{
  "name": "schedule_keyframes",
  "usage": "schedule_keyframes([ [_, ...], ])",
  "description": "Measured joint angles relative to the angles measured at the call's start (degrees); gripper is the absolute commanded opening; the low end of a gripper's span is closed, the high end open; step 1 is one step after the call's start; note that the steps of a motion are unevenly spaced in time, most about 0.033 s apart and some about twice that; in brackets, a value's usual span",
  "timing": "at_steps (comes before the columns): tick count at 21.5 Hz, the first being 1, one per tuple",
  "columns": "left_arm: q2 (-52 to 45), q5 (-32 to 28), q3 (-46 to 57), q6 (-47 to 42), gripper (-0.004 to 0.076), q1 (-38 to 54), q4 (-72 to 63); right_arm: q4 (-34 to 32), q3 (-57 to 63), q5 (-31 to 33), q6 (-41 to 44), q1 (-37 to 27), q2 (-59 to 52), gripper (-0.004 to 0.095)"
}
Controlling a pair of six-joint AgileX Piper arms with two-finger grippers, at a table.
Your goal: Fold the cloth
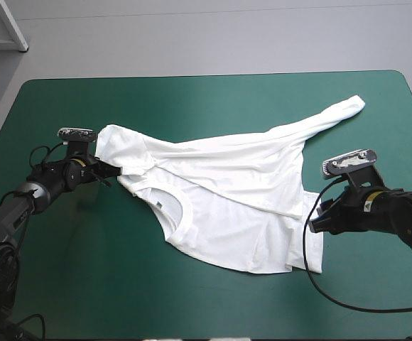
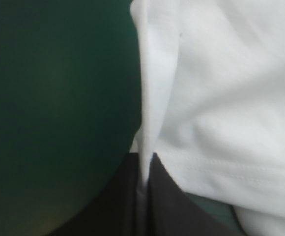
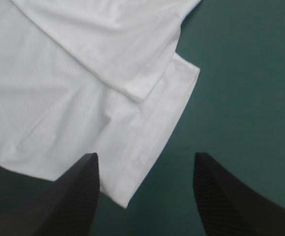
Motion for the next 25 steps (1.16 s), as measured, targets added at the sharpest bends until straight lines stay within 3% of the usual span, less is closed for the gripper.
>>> schedule_keyframes([
  [7, 0.0, 1.58, 0.0, 0.0, 0.0019, 0.0, 0.0, 1.56, 7.53, 2.8, 3.55, 0.0, -5.06, 0.0537],
  [12, 0.0, 1.85, 0.0, 0.0, 0.0019, 0.0, 0.0, 11.38, 20.66, -7.98, 3.26, 0.0, -3.26, 0.0601],
  [14, 0.0, 2.0, 0.0, 0.0, 0.0019, 0.0, 0.0, 11.65, 23.07, -11.19, 2.59, 0.0, -0.99, 0.0662],
  [18, 0.0, 2.0, 0.0, 0.0, 0.0019, 0.0, 0.0, 12.76, 24.34, -14.11, 0.33, 0.0, 6.04, 0.0646],
  [20, 0.0, 2.0, 0.0, 0.0, 0.0019, 0.0, 0.0, 13.82, 24.34, -14.64, -1.41, 0.0, 10.08, 0.0555],
  [25, 0.0, 2.18, 0.0, 0.0, 0.0019, 0.0, 0.0, 12.06, 22.58, -14.2, -2.76, 0.0, 15.51, 0.0152],
])
